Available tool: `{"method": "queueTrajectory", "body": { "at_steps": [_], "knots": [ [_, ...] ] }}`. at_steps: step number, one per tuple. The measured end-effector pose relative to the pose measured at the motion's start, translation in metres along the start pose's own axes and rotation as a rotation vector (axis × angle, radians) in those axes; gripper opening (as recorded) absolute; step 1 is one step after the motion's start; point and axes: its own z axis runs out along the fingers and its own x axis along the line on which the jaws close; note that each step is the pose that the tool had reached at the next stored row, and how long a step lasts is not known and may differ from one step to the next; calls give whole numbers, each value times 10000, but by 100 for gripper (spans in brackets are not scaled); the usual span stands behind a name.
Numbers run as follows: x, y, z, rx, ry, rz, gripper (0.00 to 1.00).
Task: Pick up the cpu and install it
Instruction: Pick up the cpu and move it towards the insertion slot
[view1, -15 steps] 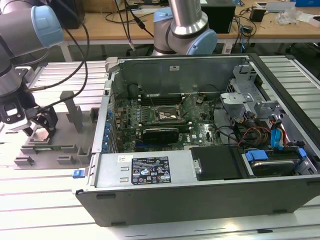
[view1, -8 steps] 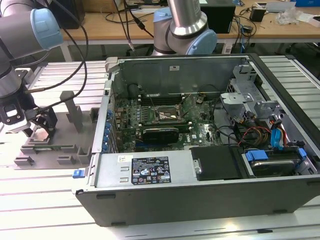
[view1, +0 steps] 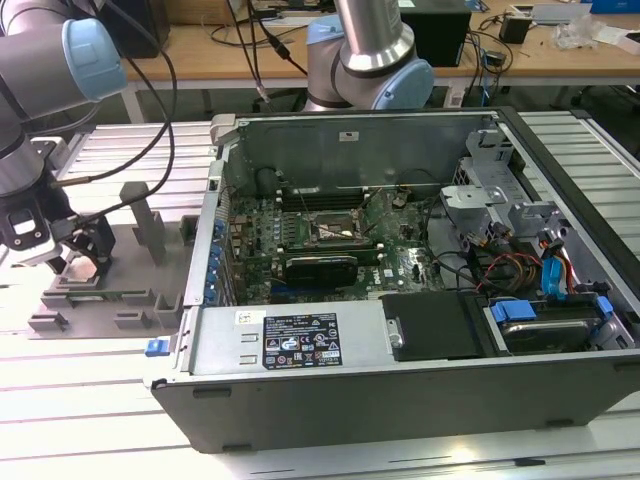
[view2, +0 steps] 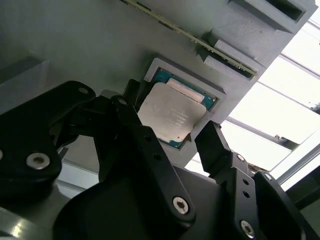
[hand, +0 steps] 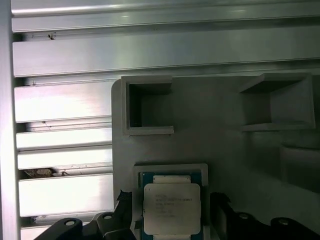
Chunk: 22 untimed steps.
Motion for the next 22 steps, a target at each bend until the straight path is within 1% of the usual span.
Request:
{"method": "queueTrajectory", "body": {
  "at_steps": [10, 12, 13, 22],
  "knots": [
    [-8, 0, 7, 1, 2, 0, 72],
    [-9, 0, 7, 1, 2, 0, 71],
    [-10, 0, 7, 1, 2, 0, 64],
    [-12, 1, -5, 1, 1, 0, 64]
  ]
}}
